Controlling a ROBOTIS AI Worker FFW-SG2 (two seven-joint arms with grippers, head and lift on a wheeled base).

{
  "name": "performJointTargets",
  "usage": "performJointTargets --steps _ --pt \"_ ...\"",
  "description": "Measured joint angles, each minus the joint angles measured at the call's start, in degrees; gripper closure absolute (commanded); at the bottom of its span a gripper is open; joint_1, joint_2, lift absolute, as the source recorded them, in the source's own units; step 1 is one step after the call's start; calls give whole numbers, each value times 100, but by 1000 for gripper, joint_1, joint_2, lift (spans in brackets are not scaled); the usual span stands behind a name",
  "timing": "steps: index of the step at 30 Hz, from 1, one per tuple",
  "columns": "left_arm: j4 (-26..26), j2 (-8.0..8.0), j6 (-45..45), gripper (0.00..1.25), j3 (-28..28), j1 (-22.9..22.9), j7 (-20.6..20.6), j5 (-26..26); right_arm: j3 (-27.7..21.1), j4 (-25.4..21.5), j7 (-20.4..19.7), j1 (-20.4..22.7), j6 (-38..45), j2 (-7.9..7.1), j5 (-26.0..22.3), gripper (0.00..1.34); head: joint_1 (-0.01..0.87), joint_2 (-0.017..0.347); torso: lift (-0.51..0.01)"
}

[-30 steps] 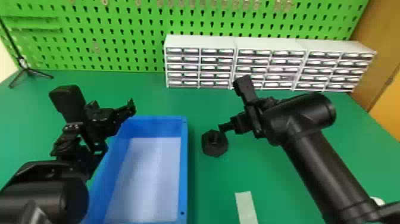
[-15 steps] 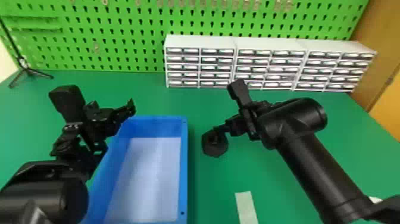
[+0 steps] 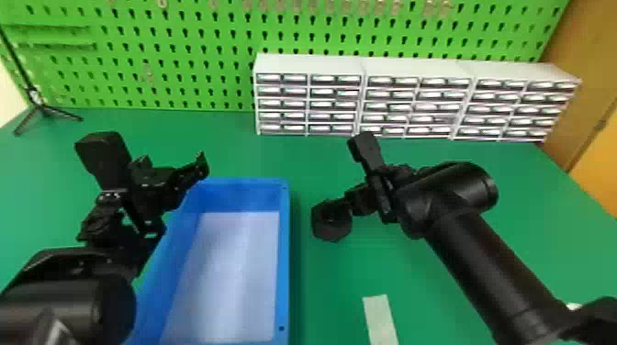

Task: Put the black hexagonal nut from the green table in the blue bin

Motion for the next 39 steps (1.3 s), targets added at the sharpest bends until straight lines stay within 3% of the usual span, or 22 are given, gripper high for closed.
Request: performJointTargets --steps 23,39 --pt "7 -3 1 99 2 -1 -9 9 -91 709 0 -96 -673 8 -13 464 692 8 -97" --pt "26 -3 -1 99 -18 -18 -9 9 -66 934 -9 -129 -859 -13 -13 463 692 8 -97"
